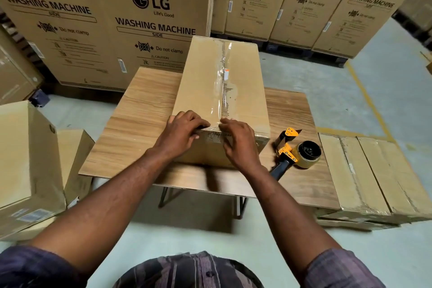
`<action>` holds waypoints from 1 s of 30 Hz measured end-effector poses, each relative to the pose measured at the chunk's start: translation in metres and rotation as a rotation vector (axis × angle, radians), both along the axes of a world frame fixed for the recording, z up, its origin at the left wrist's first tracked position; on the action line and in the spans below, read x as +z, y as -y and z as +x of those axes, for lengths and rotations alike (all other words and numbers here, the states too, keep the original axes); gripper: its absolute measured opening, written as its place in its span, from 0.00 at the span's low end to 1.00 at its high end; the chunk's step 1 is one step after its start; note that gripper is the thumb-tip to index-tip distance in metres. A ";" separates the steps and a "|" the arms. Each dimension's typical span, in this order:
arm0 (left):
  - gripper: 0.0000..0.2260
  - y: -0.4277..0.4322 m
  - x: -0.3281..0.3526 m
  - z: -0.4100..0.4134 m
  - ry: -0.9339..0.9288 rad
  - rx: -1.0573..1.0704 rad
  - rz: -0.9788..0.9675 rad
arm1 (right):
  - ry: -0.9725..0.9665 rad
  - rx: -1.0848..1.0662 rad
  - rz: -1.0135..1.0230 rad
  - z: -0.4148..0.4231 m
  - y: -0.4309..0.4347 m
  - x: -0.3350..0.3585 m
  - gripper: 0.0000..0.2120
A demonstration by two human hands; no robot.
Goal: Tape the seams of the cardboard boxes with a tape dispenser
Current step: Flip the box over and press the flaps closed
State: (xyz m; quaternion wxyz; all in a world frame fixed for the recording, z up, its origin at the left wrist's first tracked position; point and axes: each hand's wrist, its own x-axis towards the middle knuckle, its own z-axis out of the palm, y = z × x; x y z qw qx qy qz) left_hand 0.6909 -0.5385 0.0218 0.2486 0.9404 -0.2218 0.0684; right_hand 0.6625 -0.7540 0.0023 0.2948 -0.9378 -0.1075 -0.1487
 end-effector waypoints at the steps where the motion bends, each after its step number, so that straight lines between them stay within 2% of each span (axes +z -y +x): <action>1: 0.21 -0.004 0.000 0.000 0.000 -0.022 -0.014 | -0.015 -0.012 0.000 -0.002 0.000 -0.001 0.22; 4: 0.14 -0.016 0.005 0.002 0.046 -0.026 -0.071 | -0.009 -0.036 -0.079 0.003 -0.014 0.011 0.15; 6: 0.12 -0.026 0.007 0.006 0.079 0.026 -0.086 | -0.007 -0.053 -0.130 0.009 -0.027 0.018 0.12; 10: 0.16 -0.044 0.000 0.008 0.045 0.005 -0.098 | -0.006 -0.137 -0.059 0.004 -0.043 0.009 0.11; 12: 0.20 -0.047 -0.005 0.007 0.020 -0.027 -0.132 | 0.003 -0.152 -0.043 -0.004 -0.043 0.001 0.16; 15: 0.21 -0.047 -0.009 0.007 -0.057 -0.011 -0.302 | -0.005 -0.180 -0.072 -0.002 -0.051 0.008 0.15; 18: 0.19 -0.045 -0.007 0.007 -0.067 0.085 -0.485 | -0.034 -0.129 -0.115 0.010 -0.068 0.020 0.12; 22: 0.22 -0.045 -0.010 -0.002 -0.085 0.261 -0.598 | 0.006 -0.129 -0.064 0.007 -0.074 0.009 0.08; 26: 0.18 -0.043 -0.019 -0.013 -0.249 0.441 -0.774 | -0.056 -0.156 -0.071 0.002 -0.077 0.007 0.19; 30: 0.15 -0.033 -0.021 -0.017 -0.205 0.513 -0.806 | -0.067 -0.043 -0.099 0.013 -0.096 0.026 0.12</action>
